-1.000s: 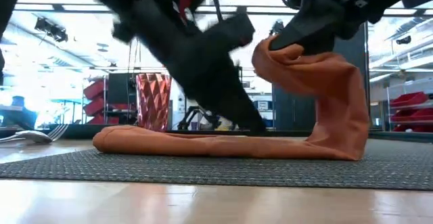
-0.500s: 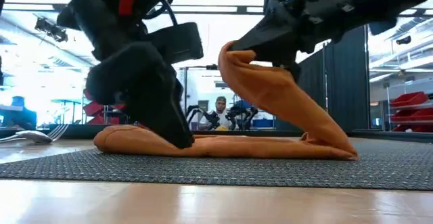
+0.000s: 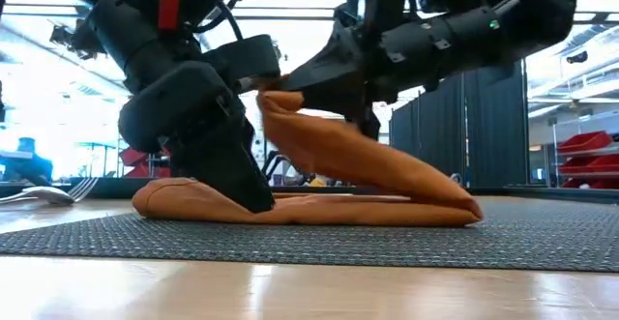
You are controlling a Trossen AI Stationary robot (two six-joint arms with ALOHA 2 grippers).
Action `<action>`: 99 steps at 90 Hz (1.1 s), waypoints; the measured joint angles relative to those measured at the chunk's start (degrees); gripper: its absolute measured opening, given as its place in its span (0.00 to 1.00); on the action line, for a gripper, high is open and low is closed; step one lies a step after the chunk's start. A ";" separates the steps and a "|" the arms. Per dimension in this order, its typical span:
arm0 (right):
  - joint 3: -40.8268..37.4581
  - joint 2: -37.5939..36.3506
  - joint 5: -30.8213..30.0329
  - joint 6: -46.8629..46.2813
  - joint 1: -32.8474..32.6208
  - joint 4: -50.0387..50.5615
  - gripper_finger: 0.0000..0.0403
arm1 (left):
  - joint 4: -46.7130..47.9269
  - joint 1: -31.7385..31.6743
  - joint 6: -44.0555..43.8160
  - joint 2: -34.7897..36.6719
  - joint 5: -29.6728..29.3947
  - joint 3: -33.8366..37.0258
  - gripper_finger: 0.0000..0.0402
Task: Set table place
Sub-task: Fold the orange table napkin on the black placemat
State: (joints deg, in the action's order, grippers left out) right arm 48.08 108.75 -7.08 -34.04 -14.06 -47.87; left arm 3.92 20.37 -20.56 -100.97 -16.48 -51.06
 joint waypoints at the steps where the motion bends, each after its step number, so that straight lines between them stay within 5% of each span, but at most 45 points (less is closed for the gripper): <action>1: 0.01 0.00 0.02 0.11 0.00 0.05 0.00 | 0.86 0.10 -0.40 0.45 -0.01 -0.16 0.46; 21: -0.03 0.04 -0.77 1.76 1.00 0.51 0.00 | 17.25 2.48 -7.20 9.12 1.09 -1.56 0.46; 66: 3.22 8.47 -0.64 2.77 1.86 -3.53 0.01 | 18.73 3.29 -8.85 9.29 -0.06 -1.67 0.46; 84: 3.44 9.40 1.44 2.77 1.95 -4.32 0.18 | 24.75 3.62 -11.18 9.79 0.19 -3.88 0.46; 99: 3.34 6.57 8.90 6.63 3.29 -4.26 0.38 | 28.16 4.11 -9.68 10.44 -1.29 -8.74 0.46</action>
State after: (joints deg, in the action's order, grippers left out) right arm 51.42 115.32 1.81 -27.41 -10.78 -52.14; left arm 32.08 24.48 -30.23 -90.53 -17.77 -59.80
